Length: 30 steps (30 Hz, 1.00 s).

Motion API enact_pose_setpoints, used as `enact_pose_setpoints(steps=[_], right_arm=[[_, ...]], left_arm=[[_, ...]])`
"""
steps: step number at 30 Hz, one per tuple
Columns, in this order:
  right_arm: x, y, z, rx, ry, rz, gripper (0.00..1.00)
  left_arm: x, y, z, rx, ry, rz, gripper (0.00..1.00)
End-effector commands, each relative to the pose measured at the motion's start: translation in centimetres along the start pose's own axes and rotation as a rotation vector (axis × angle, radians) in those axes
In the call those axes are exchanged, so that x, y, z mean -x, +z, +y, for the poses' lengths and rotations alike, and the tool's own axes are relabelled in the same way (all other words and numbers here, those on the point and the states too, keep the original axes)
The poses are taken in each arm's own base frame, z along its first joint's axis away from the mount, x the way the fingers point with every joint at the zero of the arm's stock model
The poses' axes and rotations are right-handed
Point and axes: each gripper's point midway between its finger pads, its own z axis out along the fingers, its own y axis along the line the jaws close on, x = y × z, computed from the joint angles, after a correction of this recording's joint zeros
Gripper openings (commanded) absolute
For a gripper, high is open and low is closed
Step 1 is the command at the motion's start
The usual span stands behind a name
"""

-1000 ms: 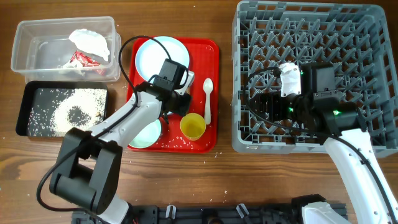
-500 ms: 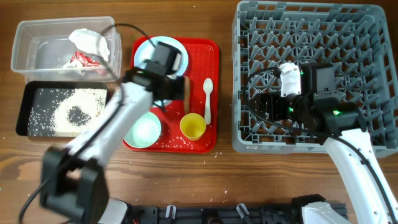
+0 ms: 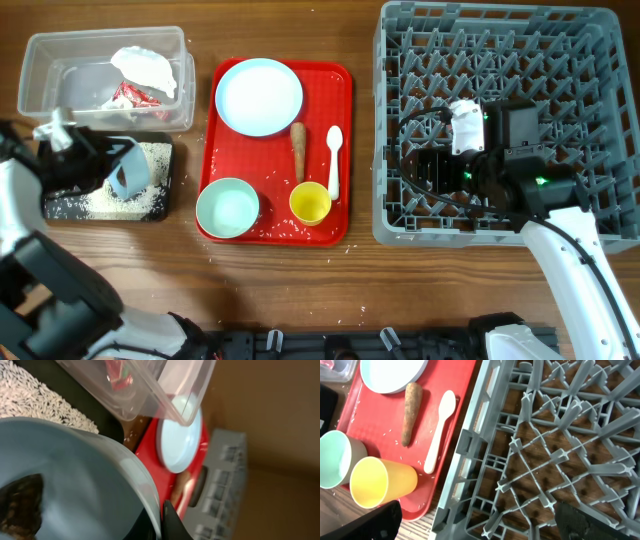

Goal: Sort waste into correct bins and load items into the dishwasher rack

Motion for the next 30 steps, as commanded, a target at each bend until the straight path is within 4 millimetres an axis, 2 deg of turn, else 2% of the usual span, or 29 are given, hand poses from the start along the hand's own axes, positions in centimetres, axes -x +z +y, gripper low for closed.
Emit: enact_pose_setpoints(steps=[1, 4, 14, 16, 18, 20, 21, 22, 23, 24, 25, 27, 30], right_arm=[[0.5, -0.2, 0.6, 0.022, 0.017, -0.008, 1.0], [0.0, -0.2, 0.6, 0.02, 0.023, 0.011, 1.0], [-0.1, -0.2, 0.6, 0.02, 0.024, 0.016, 1.0], [-0.1, -0.2, 0.6, 0.02, 0.024, 0.014, 1.0], [0.0, -0.2, 0.6, 0.02, 0.024, 0.014, 1.0], [-0.1, -0.2, 0.6, 0.02, 0.024, 0.014, 1.0], [-0.1, -0.2, 0.6, 0.02, 0.024, 0.015, 1.0], [-0.1, -0.2, 0.6, 0.02, 0.024, 0.015, 1.0], [-0.1, -0.2, 0.6, 0.02, 0.024, 0.015, 1.0], [-0.1, -0.2, 0.6, 0.02, 0.024, 0.015, 1.0], [-0.1, -0.2, 0.6, 0.02, 0.023, 0.015, 1.0], [-0.1, -0.2, 0.6, 0.019, 0.024, 0.015, 1.0], [-0.1, -0.2, 0.6, 0.02, 0.023, 0.015, 1.0]], left_arm=[[1.3, -2.1, -1.2, -0.406, -0.122, -0.009, 0.04], [2.2, -3.7, -1.4, -0.623, -0.242, -0.015, 0.04], [2.0, -3.6, -1.3, -0.623, -0.502, 0.068, 0.04], [1.9, -3.5, -1.7, -0.622, -0.457, 0.063, 0.04], [0.4, -2.7, -4.8, -0.614, -0.263, 0.079, 0.04], [-2.6, 0.1, -8.3, -0.519, -0.051, 0.154, 0.04], [-4.4, 2.3, -9.7, -0.431, 0.076, 0.197, 0.04], [-7.2, 6.0, -11.8, -0.336, 0.276, 0.259, 0.04], [-8.4, 7.8, -12.2, -0.285, 0.341, 0.282, 0.04], [-9.3, 9.8, -11.9, -0.188, 0.388, 0.293, 0.04], [-9.9, 12.6, -10.0, 0.044, 0.437, 0.263, 0.04], [-9.8, 14.4, -7.4, 0.354, 0.499, 0.174, 0.04], [-11.0, 15.8, -6.7, 0.607, 0.692, 0.094, 0.04]])
